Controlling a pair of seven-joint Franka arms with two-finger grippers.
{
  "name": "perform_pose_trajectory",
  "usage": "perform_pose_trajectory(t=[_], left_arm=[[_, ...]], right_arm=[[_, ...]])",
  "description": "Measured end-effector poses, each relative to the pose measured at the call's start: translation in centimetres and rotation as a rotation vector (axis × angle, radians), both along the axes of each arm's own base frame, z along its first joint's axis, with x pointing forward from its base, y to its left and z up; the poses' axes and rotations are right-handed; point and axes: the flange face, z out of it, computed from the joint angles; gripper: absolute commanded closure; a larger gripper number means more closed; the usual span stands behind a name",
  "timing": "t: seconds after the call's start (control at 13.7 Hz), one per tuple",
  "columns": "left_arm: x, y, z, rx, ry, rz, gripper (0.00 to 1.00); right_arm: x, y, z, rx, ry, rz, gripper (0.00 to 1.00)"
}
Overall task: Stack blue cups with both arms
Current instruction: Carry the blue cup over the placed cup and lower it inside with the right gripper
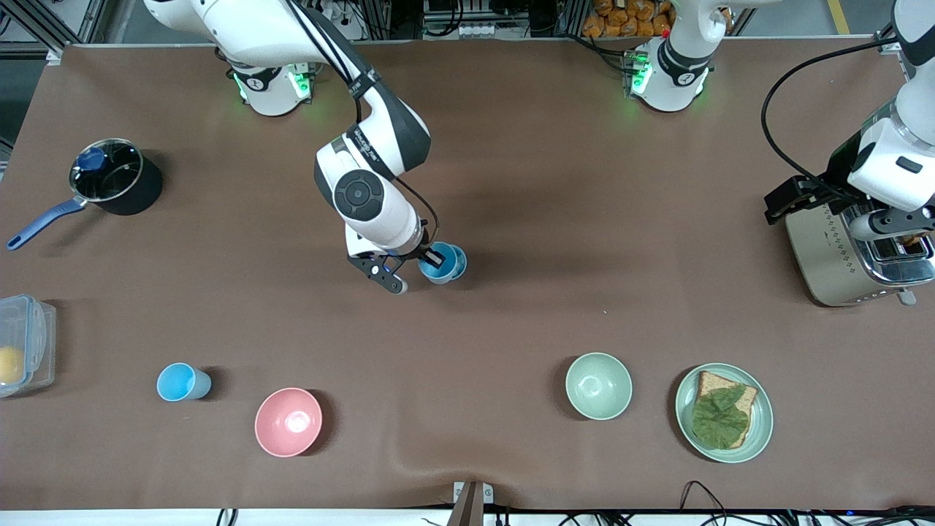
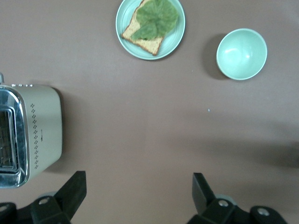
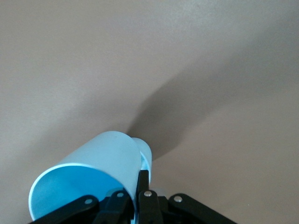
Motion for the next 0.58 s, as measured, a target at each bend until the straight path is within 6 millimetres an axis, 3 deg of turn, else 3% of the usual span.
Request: perform_pose_trajectory(t=[0.36, 0.58], left_arm=[[-1.3, 0.8, 1.1, 0.004, 0.026, 0.012, 0.0], [-2.1, 2.1, 1.6, 0.005, 0.034, 0.026, 0.0]], right_arm=[[0.6, 0.3, 2.7, -0.01, 0.028, 0.002, 1.0], [-0.4, 1.4, 2.3, -0.023, 0.049, -0.015, 1.0]])
